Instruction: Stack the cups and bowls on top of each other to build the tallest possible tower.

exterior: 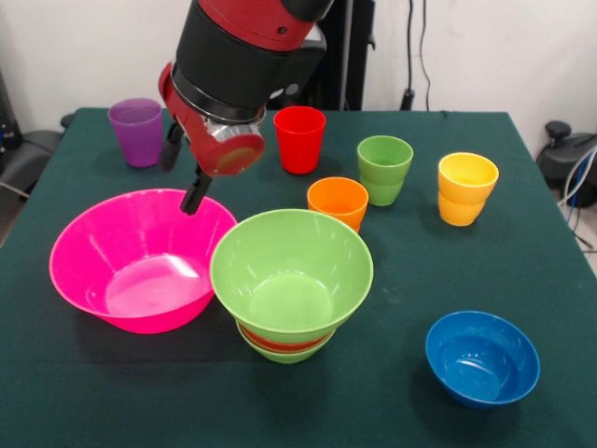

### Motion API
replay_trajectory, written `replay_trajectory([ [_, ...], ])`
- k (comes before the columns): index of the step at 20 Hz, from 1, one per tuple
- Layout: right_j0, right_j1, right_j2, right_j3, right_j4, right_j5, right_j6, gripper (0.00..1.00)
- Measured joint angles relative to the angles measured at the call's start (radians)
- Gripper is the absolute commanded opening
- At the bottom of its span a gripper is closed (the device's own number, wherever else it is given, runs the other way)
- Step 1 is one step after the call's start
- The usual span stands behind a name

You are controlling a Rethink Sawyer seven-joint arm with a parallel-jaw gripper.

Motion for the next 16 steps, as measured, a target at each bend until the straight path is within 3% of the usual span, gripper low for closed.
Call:
replay_trajectory([
  [16, -0.103, -0.140, 0.048, 0.124, -0.111, -0.001, -0.001, 1.00],
])
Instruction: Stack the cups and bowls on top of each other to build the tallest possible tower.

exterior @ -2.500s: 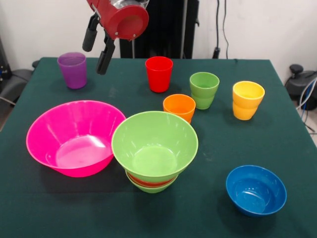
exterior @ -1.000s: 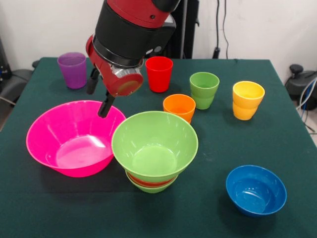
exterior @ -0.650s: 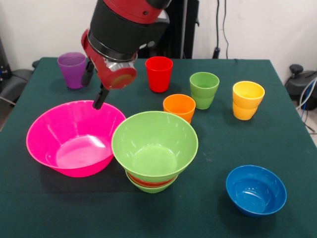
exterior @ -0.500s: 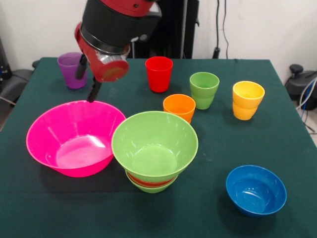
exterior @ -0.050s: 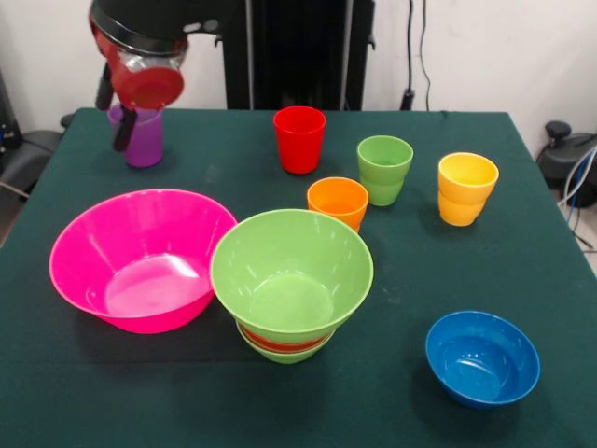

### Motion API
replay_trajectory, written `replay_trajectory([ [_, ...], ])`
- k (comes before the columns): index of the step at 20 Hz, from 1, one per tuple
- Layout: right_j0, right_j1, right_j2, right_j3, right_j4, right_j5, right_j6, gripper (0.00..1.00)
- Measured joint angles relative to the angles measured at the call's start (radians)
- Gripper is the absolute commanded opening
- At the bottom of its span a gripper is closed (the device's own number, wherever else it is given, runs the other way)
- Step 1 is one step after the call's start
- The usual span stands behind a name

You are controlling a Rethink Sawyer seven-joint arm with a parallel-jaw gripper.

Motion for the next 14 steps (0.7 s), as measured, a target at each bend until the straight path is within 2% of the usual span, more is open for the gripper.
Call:
replay_trajectory([
  [7, -0.055, -0.036, 0.045, 0.047, -0.038, -0.062, 0.000, 1.00],
  [13, -0.129, -0.055, 0.142, 0.112, -0.041, -0.228, 0.000, 1.00],
  [14, -0.159, -0.064, 0.184, 0.138, -0.041, -0.283, 0.000, 1.00],
])
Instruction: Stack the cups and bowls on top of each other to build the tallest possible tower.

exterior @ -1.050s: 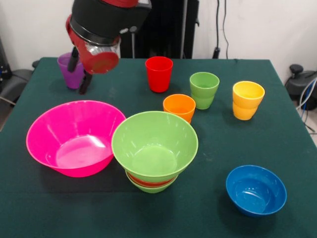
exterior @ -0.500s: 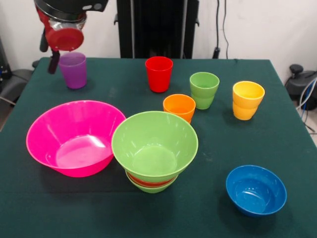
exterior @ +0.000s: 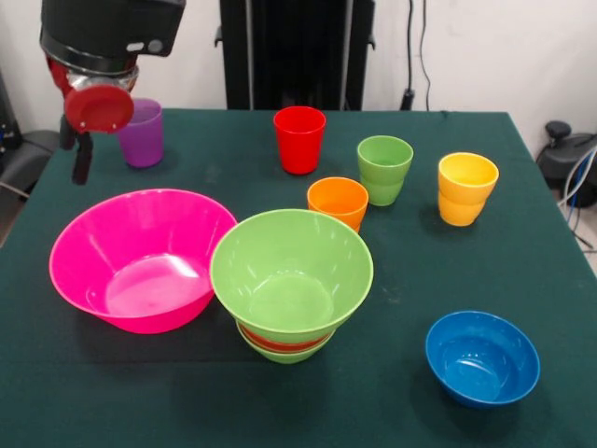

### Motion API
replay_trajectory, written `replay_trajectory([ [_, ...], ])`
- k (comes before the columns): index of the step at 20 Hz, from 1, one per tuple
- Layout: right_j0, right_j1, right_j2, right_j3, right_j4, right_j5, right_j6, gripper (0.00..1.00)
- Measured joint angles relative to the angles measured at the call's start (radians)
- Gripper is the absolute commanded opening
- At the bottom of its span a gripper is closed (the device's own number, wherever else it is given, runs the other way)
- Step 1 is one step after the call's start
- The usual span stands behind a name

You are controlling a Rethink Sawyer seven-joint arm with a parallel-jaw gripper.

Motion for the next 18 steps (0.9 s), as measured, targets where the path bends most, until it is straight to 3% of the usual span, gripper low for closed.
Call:
replay_trajectory([
  [9, -0.114, -0.021, 0.149, 0.090, -0.001, -0.132, 0.000, 1.00],
  [18, -0.193, -0.031, 0.277, 0.149, -0.002, -0.145, 0.000, 1.00],
])
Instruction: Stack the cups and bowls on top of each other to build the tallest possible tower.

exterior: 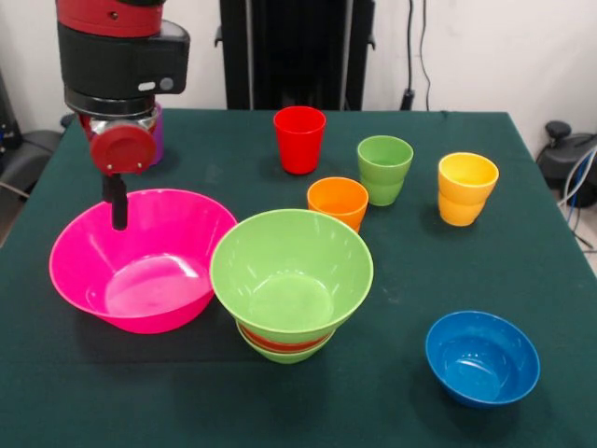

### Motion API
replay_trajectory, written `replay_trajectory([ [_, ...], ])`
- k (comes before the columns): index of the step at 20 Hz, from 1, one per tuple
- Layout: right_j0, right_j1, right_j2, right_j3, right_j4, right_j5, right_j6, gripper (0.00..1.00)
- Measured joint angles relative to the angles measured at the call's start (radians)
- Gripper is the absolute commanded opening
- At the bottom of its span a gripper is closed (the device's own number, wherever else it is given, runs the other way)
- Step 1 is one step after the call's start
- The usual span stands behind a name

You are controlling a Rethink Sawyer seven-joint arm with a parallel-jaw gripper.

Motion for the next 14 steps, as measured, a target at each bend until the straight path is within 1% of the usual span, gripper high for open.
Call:
replay_trajectory([
  [1, -0.021, 0.001, 0.033, 0.010, -0.009, 0.000, 0.000, 1.00],
  [4, -0.040, 0.002, 0.061, 0.017, -0.026, 0.000, 0.000, 1.00],
  [7, -0.065, 0.006, 0.101, 0.022, -0.060, 0.000, -0.001, 1.00],
  [14, -0.092, 0.010, 0.162, 0.022, -0.146, 0.029, -0.027, 1.00],
])
